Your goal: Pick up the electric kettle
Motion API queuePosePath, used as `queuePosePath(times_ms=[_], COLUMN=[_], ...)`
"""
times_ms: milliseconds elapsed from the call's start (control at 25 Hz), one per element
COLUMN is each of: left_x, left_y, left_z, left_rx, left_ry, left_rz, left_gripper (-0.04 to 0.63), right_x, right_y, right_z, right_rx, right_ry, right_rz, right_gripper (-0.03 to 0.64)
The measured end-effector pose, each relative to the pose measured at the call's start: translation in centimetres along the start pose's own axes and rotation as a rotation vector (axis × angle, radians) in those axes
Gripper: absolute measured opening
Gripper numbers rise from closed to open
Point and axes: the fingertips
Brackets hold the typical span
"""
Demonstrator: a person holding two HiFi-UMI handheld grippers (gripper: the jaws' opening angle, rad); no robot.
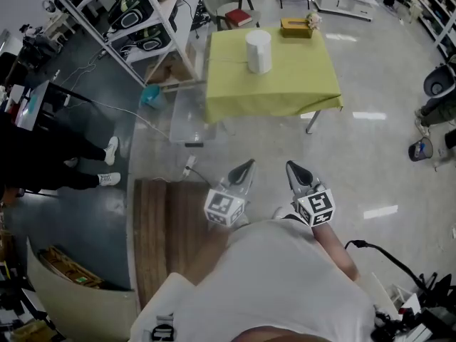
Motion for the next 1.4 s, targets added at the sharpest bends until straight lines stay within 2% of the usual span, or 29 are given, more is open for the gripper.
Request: queuePosePath(times_ms=[160, 640, 1080, 1400], left_x=[-0.2, -0.5, -1.7, -2.0], left_y=[0.4, 4.1, 5.6, 6.0], left_z=[-0.4, -2.5, -4.0, -2.4], left_rx=[0.012, 0.074, 0.089, 0.097], left_ry=[-0.005, -0.016, -0.039, -0.039], left_rz=[0.001, -0.003, -0.007, -0.007], left_gripper=[0.002, 0.002, 0.002, 0.002], right_x=[-0.3, -1.0, -3.1, -3.0], right_y=[-0.6, -3.9, -5.4, -4.4], right_z=[-0.3, -5.7, -7.4, -7.5], right_rx=[0.018, 0.057, 0.09, 0.108], right_ry=[-0.009, -0.036, -0.003, 0.058], right_rz=[-0.001, 0.018, 0.018, 0.003], right_gripper=[0.003, 0.003, 0.003, 0.003])
Point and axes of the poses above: the fingertips, and each gripper's own axes: y forward along the fingers, z to its left, x out of its top, and after that the axes turned 1 degree about x, right-handed
